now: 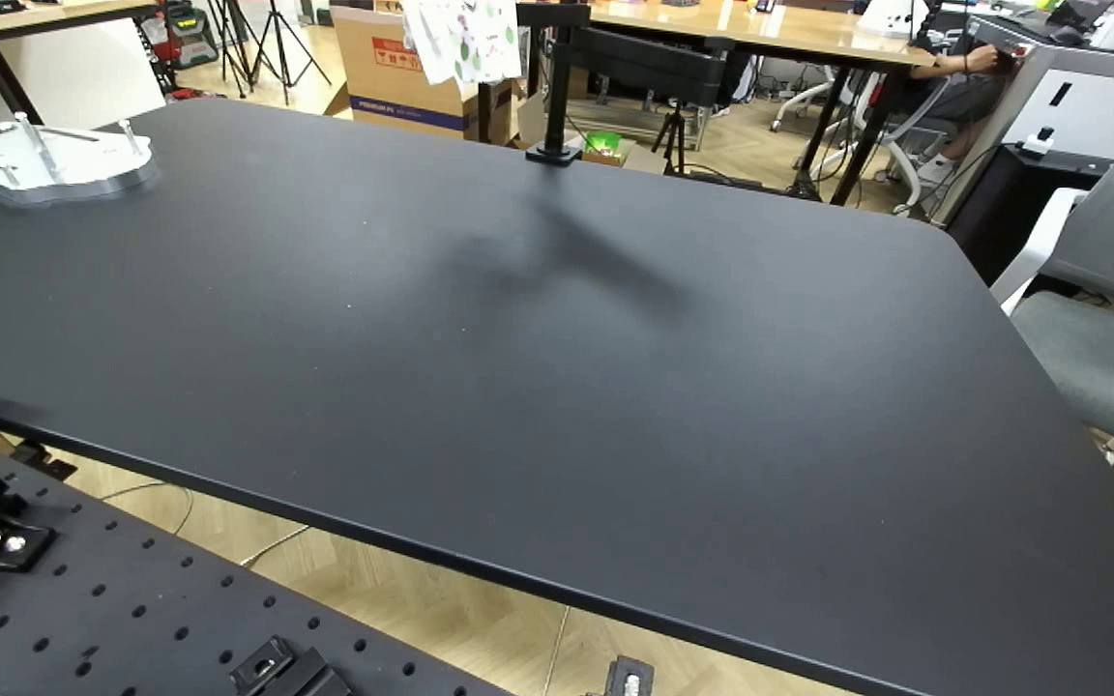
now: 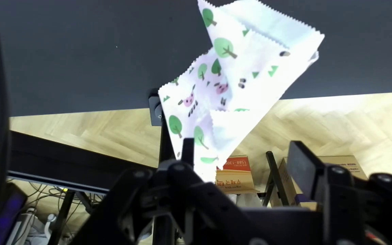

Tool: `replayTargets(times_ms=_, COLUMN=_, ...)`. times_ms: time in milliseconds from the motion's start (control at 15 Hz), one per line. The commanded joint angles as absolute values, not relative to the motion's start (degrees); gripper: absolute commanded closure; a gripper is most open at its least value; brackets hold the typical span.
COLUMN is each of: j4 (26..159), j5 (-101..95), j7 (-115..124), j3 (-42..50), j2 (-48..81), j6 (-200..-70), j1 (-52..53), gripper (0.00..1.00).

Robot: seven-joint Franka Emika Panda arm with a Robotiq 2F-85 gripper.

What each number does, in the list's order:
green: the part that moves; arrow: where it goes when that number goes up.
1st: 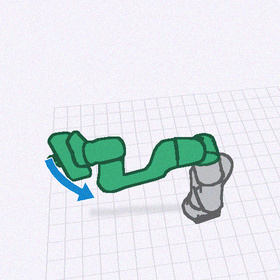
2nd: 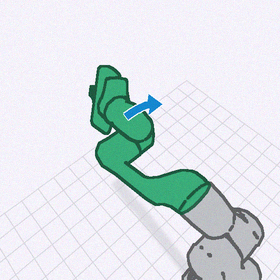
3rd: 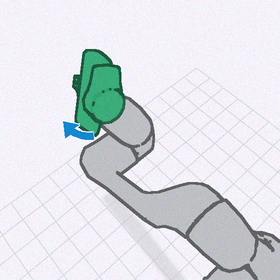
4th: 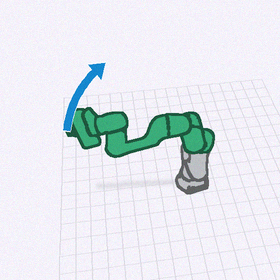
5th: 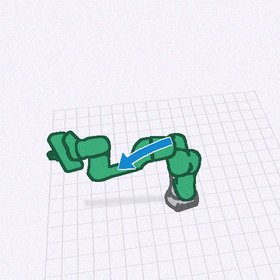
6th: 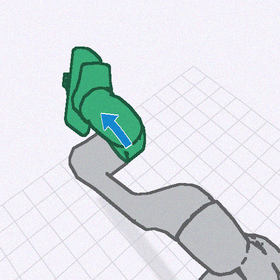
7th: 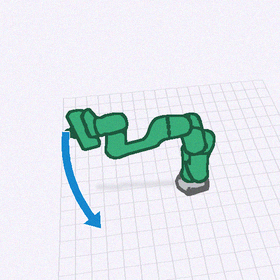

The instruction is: Hang the white cloth on the extended black object, take it down, and hang it again

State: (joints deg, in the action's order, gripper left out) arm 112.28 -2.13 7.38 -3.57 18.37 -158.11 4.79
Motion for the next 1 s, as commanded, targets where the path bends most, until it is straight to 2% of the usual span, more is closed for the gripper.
replayTargets(times_ms=0, j4=110.19, j5=-0.65, j7=6.23, j3=-3.41, j2=19.86, j6=-157.11, j1=4.57, gripper=0.01)
replayTargets(times_ms=67, j4=110.07, j5=-0.79, j7=6.42, j3=-3.24, j2=20.12, j6=-157.27, j1=4.64, gripper=0.03)
replayTargets(times_ms=133, j4=109.94, j5=-0.52, j7=6.46, j3=-3.31, j2=20.34, j6=-157.22, j1=4.59, gripper=0.35)
replayTargets(times_ms=200, j4=109.90, j5=-0.63, j7=6.53, j3=-3.18, j2=20.50, j6=-157.36, j1=4.66, gripper=0.31)
replayTargets(times_ms=267, j4=109.88, j5=-0.53, j7=6.50, j3=-3.19, j2=20.59, j6=-157.33, j1=4.65, gripper=0.32)
replayTargets(times_ms=867, j4=109.76, j5=0.21, j7=6.38, j3=-3.35, j2=20.99, j6=-157.17, j1=4.63, gripper=0.96)
replayTargets(times_ms=933, j4=109.72, j5=0.23, j7=6.38, j3=-3.36, j2=20.97, j6=-157.15, j1=4.64, gripper=0.99)
